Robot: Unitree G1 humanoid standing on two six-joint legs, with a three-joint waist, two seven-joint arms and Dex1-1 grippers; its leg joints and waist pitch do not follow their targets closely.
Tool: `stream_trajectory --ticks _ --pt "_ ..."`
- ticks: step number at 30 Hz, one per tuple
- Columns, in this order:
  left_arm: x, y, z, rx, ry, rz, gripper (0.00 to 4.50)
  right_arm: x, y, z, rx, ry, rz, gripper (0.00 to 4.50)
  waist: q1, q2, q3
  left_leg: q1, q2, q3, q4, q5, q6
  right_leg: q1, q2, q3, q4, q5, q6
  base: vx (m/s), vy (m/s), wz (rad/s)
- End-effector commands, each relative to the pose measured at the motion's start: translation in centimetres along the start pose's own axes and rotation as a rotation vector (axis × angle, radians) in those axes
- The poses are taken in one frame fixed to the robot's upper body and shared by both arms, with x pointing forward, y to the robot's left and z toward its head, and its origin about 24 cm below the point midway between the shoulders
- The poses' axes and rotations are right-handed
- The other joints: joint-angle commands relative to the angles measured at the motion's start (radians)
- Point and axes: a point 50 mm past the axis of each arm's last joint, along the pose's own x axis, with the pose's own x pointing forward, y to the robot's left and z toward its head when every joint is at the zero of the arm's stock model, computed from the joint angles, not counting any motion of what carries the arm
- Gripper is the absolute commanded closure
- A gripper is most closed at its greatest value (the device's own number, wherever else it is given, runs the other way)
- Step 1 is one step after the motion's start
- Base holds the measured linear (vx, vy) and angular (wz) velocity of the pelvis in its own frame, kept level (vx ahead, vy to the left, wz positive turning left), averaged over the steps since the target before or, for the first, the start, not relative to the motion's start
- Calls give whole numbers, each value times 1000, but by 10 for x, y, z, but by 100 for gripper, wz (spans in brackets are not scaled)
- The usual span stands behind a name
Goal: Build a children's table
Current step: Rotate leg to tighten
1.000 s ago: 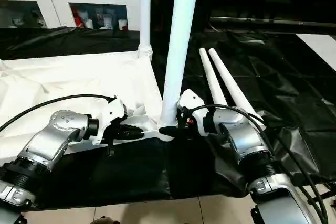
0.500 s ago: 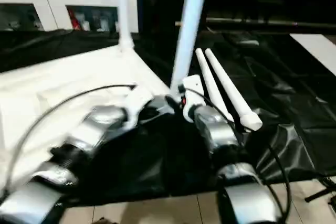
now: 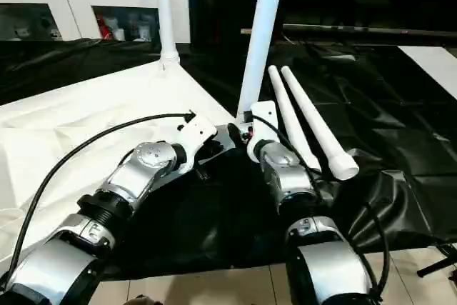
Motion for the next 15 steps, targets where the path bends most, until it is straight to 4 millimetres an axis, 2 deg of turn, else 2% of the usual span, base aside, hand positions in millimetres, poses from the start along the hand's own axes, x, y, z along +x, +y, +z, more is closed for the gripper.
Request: stream_trajectory --ticks 1,2,4,5,6,9,10,11,12,13,14,15 --pt "-3 11 19 25 -132 53 450 -7 -7 15 -62 -66 14 66 0 -12 -68 12 42 -25 -70 -177 25 46 -63 48 -78 -209 -155 0 0 0" --pt "-3 11 19 25 -132 53 450 -7 -7 15 -62 -66 14 66 -1 -11 -68 11 43 -24 -69 -167 30 46 -63 48 -76 -193 -158 0 0 0" --pt "-5 19 27 -33 -170 85 393 -21 -10 20 -99 -104 44 62 4 -8 -69 14 45 -23 -66 -141 41 47 -63 48 -71 -133 -178 0 0 0" --pt "-5 21 28 -37 -175 94 395 -23 -10 21 -109 -109 57 62 1 -9 -69 12 45 -23 -67 -133 46 48 -60 47 -66 -104 -189 0 0 0" --pt "-8 28 33 -34 -194 138 395 -32 -9 22 -141 -122 112 62 1 -8 -69 12 44 -24 -67 -136 47 49 -59 46 -65 -97 -191 0 0 0" --pt "-13 38 36 -30 -209 186 374 -42 -9 22 -167 -125 163 62 1 -6 -70 12 45 -26 -66 -134 62 52 -60 46 -63 -57 -193 0 0 0" --pt "-21 51 38 -27 -212 248 354 -51 -6 21 -203 -124 230 62 -1 -1 -69 9 43 -26 -64 -131 66 53 -62 46 -61 -55 -207 0 0 0" --pt "-27 59 38 -26 -202 283 354 -55 -4 20 -216 -119 267 62 -1 6 -69 10 43 -26 -63 -135 66 53 -59 46 -63 -52 -207 0 0 0" --pt "-33 67 37 -23 -187 319 347 -58 -2 18 -223 -111 301 62 -1 -2 -69 11 45 -25 -60 -135 72 53 -59 48 -60 -27 -211 0 0 0" --pt "-36 71 36 -19 -179 340 335 -60 -1 17 -223 -102 317 62 -3 5 -68 7 44 -26 -63 -137 74 56 -59 47 -59 -27 -214 0 0 0" --pt "-38 72 36 -19 -178 346 335 -60 -1 16 -223 -99 321 62 -5 1 -67 10 44 -25 -62 -151 72 53 -59 46 -64 -52 -213 0 0 0" --pt "-53 89 32 -24 -148 432 322 -62 0 9 -226 -52 342 62 -6 7 -65 14 44 -25 -64 -178 53 49 -58 46 -69 -111 -216 0 0 0"
